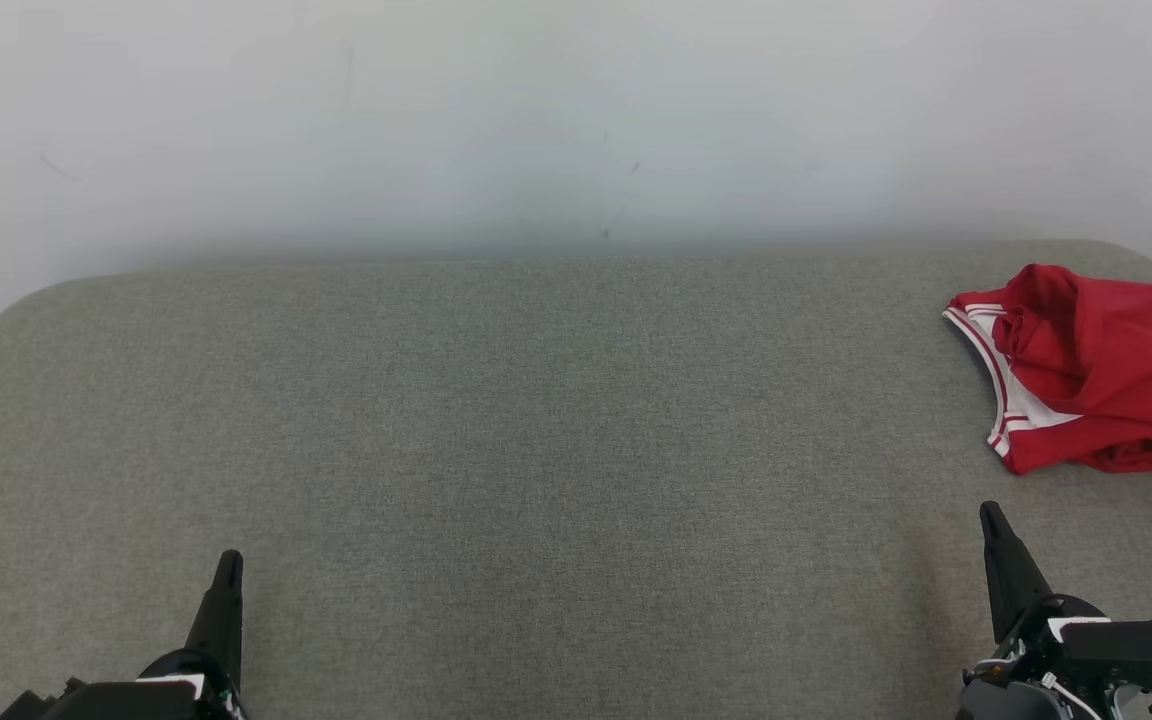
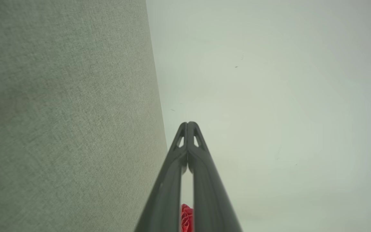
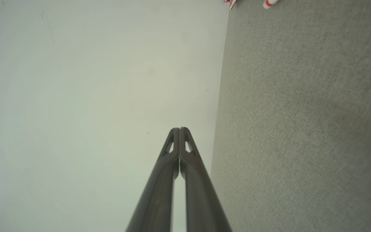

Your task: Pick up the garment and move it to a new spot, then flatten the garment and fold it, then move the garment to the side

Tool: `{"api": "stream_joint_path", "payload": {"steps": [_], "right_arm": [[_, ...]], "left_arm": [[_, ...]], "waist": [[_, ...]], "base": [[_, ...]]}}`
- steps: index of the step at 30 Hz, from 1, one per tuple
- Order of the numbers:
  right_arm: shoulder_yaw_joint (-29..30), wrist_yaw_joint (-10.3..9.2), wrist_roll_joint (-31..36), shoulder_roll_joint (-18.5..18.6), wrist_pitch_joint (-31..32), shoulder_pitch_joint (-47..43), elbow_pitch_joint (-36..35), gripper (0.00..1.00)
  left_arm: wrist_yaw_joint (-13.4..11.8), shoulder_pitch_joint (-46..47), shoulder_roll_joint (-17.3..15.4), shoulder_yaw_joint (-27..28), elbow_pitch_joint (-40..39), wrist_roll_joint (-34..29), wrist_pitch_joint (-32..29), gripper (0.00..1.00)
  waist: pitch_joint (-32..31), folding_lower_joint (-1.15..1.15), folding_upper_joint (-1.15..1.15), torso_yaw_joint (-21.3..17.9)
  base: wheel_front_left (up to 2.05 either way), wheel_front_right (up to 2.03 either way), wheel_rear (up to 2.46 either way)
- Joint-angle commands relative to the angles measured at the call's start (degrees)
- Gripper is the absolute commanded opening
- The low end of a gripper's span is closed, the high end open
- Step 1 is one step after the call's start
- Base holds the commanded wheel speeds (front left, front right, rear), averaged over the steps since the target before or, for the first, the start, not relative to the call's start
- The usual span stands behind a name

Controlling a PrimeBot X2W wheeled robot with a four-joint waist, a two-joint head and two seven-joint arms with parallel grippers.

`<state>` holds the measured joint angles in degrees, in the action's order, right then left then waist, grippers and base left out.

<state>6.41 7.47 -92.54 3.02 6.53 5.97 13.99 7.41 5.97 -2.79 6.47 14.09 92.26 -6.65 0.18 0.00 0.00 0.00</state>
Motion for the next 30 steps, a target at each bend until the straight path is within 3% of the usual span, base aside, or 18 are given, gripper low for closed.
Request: {"api": "stream_joint_path", "payload": {"steps": [1, 30], "right_arm": [[0.1, 0.04, 0.1, -0.1, 0.0, 0.5, 0.0, 0.0], [0.2, 0.04, 0.2, -0.1, 0.1, 0.5, 0.1, 0.0]], "left_arm": [[0.2, 0.6, -0.2, 0.2, 0.0, 0.3, 0.0, 0.0], [0.2, 0.6, -0.2, 0.2, 0.0, 0.3, 0.0, 0.0]], "waist": [[0.0, 0.0, 0.0, 0.0], [0.0, 0.0, 0.0, 0.0]], "base": [[0.0, 0.0, 0.0], [0.0, 0.0, 0.0]]}}
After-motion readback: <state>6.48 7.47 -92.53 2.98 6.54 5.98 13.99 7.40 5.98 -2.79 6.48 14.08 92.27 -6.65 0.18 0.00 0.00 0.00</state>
